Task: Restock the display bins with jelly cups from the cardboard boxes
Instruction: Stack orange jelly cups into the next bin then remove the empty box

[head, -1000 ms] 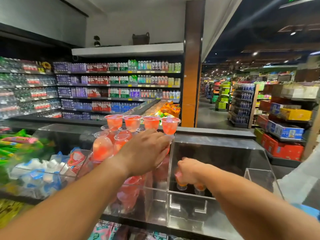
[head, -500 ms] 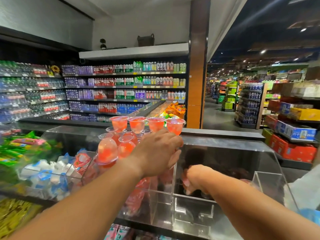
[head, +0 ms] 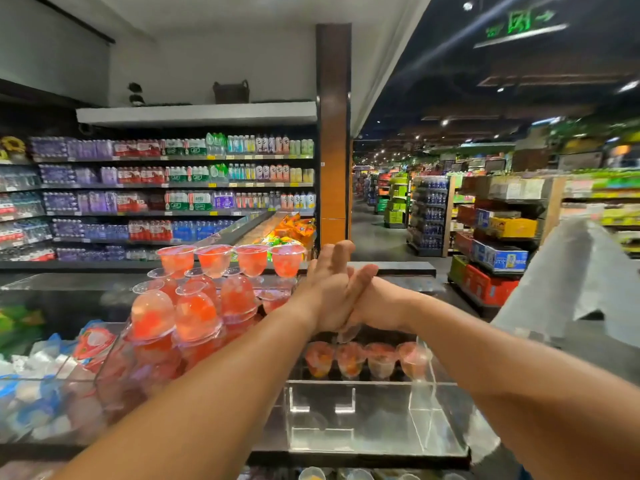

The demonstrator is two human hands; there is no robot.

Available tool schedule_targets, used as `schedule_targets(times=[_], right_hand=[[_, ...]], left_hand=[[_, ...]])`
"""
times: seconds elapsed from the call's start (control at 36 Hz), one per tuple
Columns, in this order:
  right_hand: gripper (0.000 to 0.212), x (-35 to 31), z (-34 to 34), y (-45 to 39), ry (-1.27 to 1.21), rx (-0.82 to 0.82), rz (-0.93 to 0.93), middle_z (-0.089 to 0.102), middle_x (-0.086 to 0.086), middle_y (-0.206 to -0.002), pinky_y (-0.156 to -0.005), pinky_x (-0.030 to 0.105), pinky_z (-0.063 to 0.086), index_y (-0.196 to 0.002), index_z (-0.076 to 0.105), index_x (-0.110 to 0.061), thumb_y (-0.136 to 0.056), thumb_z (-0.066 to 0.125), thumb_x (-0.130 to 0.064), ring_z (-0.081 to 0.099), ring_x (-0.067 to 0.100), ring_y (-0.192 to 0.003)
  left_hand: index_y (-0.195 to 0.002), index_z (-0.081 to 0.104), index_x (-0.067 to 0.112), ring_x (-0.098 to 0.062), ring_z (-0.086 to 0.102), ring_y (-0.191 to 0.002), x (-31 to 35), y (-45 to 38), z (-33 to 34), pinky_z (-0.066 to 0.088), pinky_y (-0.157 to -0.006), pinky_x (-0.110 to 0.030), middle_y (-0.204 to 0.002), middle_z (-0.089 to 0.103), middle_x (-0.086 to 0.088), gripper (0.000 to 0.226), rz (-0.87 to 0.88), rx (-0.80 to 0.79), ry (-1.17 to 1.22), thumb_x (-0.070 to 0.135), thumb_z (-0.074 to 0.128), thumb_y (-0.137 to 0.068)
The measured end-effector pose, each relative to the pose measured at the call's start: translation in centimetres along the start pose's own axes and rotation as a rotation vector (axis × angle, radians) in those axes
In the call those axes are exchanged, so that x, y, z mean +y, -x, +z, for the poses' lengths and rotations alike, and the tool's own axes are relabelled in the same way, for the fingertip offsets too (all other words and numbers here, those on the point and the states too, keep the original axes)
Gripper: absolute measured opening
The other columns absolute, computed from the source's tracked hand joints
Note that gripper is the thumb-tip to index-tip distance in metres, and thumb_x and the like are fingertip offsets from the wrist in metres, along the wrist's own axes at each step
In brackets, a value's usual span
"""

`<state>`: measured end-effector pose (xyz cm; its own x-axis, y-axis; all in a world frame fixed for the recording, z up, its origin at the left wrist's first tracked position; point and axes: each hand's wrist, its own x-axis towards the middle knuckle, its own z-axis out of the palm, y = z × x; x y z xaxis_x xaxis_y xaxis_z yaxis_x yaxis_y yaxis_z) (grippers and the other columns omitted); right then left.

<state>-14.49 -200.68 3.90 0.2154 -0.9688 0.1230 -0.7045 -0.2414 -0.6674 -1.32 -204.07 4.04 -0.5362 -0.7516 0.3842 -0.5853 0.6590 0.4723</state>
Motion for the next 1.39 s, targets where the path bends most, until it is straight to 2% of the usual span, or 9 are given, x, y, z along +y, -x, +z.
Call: schedule_targets(times=[0.19, 0.31, 0.44, 0.56, 0.67, 0.78, 0.83, 1.0, 1.39], right_hand=[[0.059, 2.0, -0.9, 1.5, -0.056, 0.082, 0.103, 0.069, 0.001, -0.103, -0.071, 0.031, 0.063, -0.124, 0.055, -0.026, -0.077, 0.082, -0.003, 0.072, 0.015, -0.085], [0.070, 3.3, -0.8, 1.7, -0.039, 0.174, 0.148, 0.063, -0.002, -0.111, -0.069, 0.029, 0.062, -0.125, 0.049, -0.031, -0.071, 0.087, -0.006, 0.069, 0.015, -0.091], [0.080, 4.2, 0.1, 2.2, 0.294, 0.197, 0.094, 0.062, -0.006, -0.127, -0.085, 0.025, 0.050, -0.140, 0.047, -0.030, -0.072, 0.088, -0.023, 0.058, 0.014, -0.108], [0.086, 4.5, -0.4, 2.3, 0.560, -0.008, 0.132, 0.051, 0.004, -0.143, -0.101, 0.036, 0.047, -0.154, 0.033, -0.020, -0.081, 0.079, -0.021, 0.050, 0.027, -0.130], [0.052, 4.3, -1.6, 2.4, 0.817, 0.000, 0.087, 0.062, 0.006, -0.126, -0.090, 0.038, 0.052, -0.140, 0.052, -0.018, -0.089, 0.059, -0.008, 0.059, 0.027, -0.114], [0.004, 4.4, -1.6, 2.6, 0.971, 0.046, 0.026, 0.058, 0.004, -0.093, -0.066, 0.034, 0.043, -0.093, 0.055, -0.018, -0.092, 0.053, -0.015, 0.057, 0.024, -0.085], [0.008, 4.5, -2.1, 2.8, 0.987, 0.086, 0.020, 0.056, 0.003, -0.088, -0.065, 0.033, 0.043, -0.085, 0.051, -0.020, -0.092, 0.051, -0.018, 0.056, 0.024, -0.082], [0.020, 5.2, -5.6, 3.8, 0.975, 0.222, -0.004, 0.067, 0.005, -0.096, -0.079, 0.038, 0.055, -0.091, 0.065, -0.016, -0.092, 0.047, -0.024, 0.062, 0.027, -0.090], [0.028, 6.4, -6.3, 6.4, 0.968, 0.259, -0.050, 0.069, 0.002, -0.100, -0.083, 0.036, 0.053, -0.100, 0.073, -0.017, -0.098, 0.046, -0.027, 0.061, 0.022, -0.091]], left_hand=[[-0.155, 0.026, 0.024, -0.028, 0.044, -0.136, 0.1, -0.1, 0.7, 0.039, -0.112, -0.049, -0.153, 0.040, -0.006, 0.079, -0.137, -0.112, 0.124, 0.072, 0.040, -0.094], [-0.131, 0.058, 0.020, -0.020, 0.065, -0.108, -1.3, 0.0, 1.0, 0.056, -0.093, -0.042, -0.122, 0.067, -0.001, 0.051, -0.229, -0.243, 0.253, 0.057, 0.060, -0.094], [-0.110, 0.070, 0.007, -0.020, 0.075, -0.082, -2.7, -1.1, 1.8, 0.059, -0.064, -0.031, -0.096, 0.076, -0.011, 0.019, -0.439, -0.306, 0.581, 0.013, 0.072, -0.092], [-0.105, 0.067, 0.011, -0.023, 0.068, -0.068, -3.5, -2.2, 4.1, 0.054, -0.052, -0.033, -0.092, 0.070, -0.013, 0.013, -0.548, -0.392, 0.457, 0.008, 0.070, -0.093], [-0.121, 0.067, 0.010, -0.027, 0.069, -0.078, -4.5, -3.7, 8.4, 0.058, -0.069, -0.035, -0.101, 0.068, -0.015, 0.027, -0.597, -0.538, 0.227, 0.015, 0.066, -0.094], [-0.139, 0.054, 0.007, -0.019, 0.061, -0.097, -4.2, -5.0, 11.0, 0.057, -0.076, -0.025, -0.123, 0.061, -0.009, 0.036, -0.705, -0.725, 0.075, 0.015, 0.055, -0.103], [-0.147, 0.048, 0.006, -0.024, 0.060, -0.106, -4.5, -5.6, 12.2, 0.054, -0.092, -0.034, -0.143, 0.054, -0.015, 0.048, -0.680, -0.774, 0.021, 0.016, 0.058, -0.101], [-0.142, 0.048, -0.001, -0.036, 0.055, -0.128, -3.6, -6.3, 14.6, 0.044, -0.111, -0.050, -0.143, 0.054, -0.021, 0.044, -0.643, -0.853, 0.003, 0.015, 0.058, -0.102], [-0.106, 0.063, 0.004, -0.033, 0.073, -0.102, -4.4, -7.0, 16.6, 0.057, -0.096, -0.048, -0.113, 0.071, -0.019, 0.015, -0.701, -0.823, 0.074, 0.015, 0.067, -0.096]])
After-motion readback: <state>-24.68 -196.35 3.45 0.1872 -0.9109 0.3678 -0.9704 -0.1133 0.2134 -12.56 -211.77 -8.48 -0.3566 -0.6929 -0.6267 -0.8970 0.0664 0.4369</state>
